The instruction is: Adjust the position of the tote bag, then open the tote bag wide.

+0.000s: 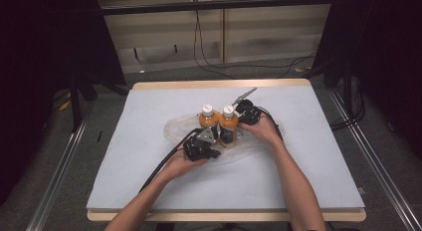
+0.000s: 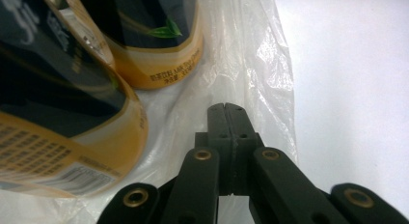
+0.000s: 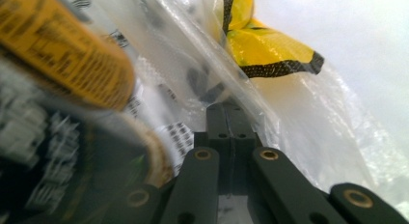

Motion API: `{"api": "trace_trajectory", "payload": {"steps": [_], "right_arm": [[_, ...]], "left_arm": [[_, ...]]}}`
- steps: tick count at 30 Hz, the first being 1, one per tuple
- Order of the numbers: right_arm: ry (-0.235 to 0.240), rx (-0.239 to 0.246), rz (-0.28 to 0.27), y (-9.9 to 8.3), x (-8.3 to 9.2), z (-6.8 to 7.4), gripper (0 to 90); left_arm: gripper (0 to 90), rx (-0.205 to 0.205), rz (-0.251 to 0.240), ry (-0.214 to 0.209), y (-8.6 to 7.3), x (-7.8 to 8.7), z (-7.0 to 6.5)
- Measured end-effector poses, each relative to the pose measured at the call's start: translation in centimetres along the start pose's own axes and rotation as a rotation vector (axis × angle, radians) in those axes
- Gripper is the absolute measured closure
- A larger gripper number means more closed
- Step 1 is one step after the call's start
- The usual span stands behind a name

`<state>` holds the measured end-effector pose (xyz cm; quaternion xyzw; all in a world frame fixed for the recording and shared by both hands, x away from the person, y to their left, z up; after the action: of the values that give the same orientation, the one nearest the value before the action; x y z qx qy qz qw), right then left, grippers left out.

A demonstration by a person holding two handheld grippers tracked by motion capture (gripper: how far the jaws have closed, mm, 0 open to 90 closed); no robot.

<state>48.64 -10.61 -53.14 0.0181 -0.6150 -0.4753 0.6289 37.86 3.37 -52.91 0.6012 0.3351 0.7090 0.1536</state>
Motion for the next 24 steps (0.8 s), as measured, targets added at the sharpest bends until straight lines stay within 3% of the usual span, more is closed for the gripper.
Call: {"api": "trace_trajectory", "payload": {"steps": [4, 12, 18, 24], "right_arm": [[-0.049, 0.008, 0.014, 0.9, -0.5, -0.2, 90.0], [-0.084, 0.0, 0.036, 1.9, -1.3, -0.3, 90.0], [-0.091, -0.012, 0.039, 2.3, -1.5, -0.7, 90.0], [-0.097, -0.011, 0.049, 2.7, -1.6, -1.2, 90.0]], "left_arm": [[90.0, -0.012, 0.003, -0.014, -0.2, 0.2, -0.4], [90.0, -0.026, 0.007, -0.03, -0.6, 0.7, -1.1], [90.0, -0.04, 0.017, -0.049, -0.9, 1.1, -1.7], [90.0, -0.029, -0.008, -0.063, -1.0, 1.1, -2.0]]}}
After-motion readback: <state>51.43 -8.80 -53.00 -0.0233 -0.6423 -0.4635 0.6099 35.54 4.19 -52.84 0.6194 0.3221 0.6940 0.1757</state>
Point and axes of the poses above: each handheld gripper's, and its own axes: x roughly backward along the jaws, y roughly out of its top, z roughly to its left, the point moved 7 cm from there along -x, roughly forward along the jaws, and after that the axes turned 6 degrees about y, right-handed, at the moved point
